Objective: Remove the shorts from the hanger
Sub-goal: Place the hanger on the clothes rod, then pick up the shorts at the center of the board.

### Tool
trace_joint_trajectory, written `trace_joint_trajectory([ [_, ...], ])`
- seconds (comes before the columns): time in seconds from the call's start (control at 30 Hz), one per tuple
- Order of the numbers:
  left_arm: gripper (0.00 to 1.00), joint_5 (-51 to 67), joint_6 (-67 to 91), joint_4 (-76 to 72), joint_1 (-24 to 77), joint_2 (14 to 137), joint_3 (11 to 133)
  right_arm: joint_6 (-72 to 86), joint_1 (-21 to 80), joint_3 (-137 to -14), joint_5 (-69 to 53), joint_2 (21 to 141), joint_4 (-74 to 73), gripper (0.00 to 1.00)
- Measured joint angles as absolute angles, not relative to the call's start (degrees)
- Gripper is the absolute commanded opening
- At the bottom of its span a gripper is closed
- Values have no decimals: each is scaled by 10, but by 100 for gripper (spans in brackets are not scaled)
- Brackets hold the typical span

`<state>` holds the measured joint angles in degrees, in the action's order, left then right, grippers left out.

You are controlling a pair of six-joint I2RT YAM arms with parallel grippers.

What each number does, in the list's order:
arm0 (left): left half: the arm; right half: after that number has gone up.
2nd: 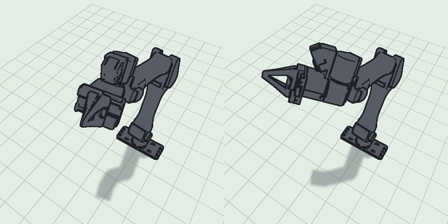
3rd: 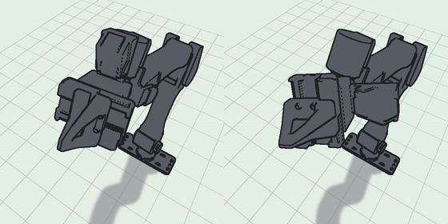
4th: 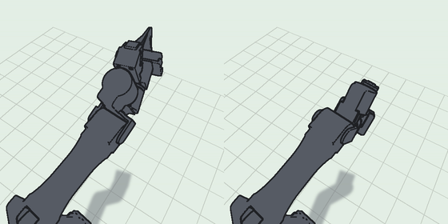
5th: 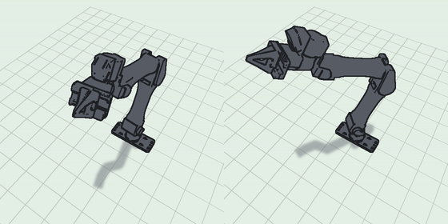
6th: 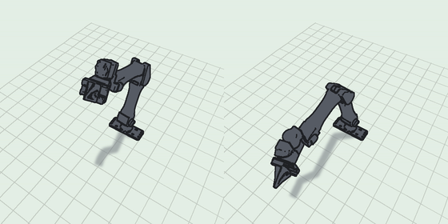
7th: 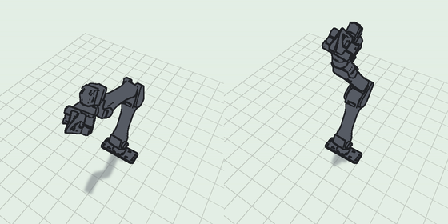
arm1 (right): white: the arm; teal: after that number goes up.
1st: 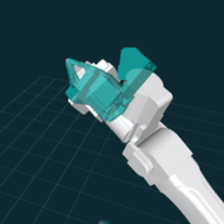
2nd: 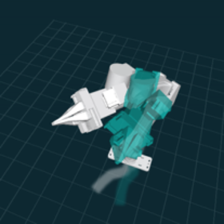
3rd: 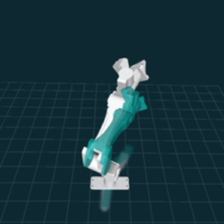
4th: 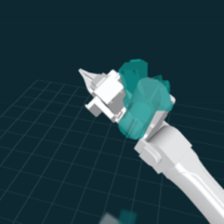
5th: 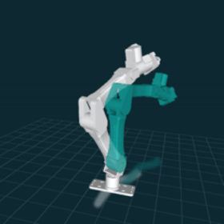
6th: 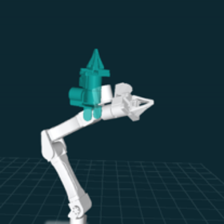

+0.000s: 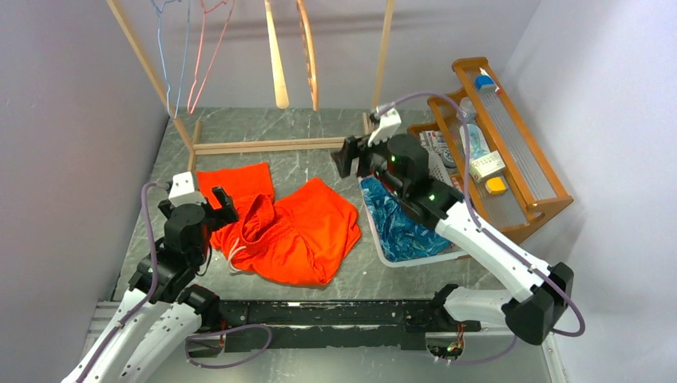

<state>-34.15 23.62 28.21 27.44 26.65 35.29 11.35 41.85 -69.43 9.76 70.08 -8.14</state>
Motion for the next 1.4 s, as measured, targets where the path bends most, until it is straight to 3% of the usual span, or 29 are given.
trace_joint_trajectory([
  [0.23, 99, -356, 258, 295, 274, 279, 353, 180, 423, -518, -31, 678, -1, 80],
  [0.53, 99, -401, 297, 326, 274, 289, 372, 124, 557, -436, -79, 775, 143, 99],
  [0.6, 99, -415, 310, 336, 274, 289, 376, 94, 578, -432, -87, 814, 197, 100],
  [1.03, 99, -466, 361, 380, 274, 262, 381, -155, 595, -481, -258, 1005, 369, 100],
  [1.4, 100, -470, 362, 384, 274, 265, 382, -279, 595, -663, -341, 1134, 277, 100],
])
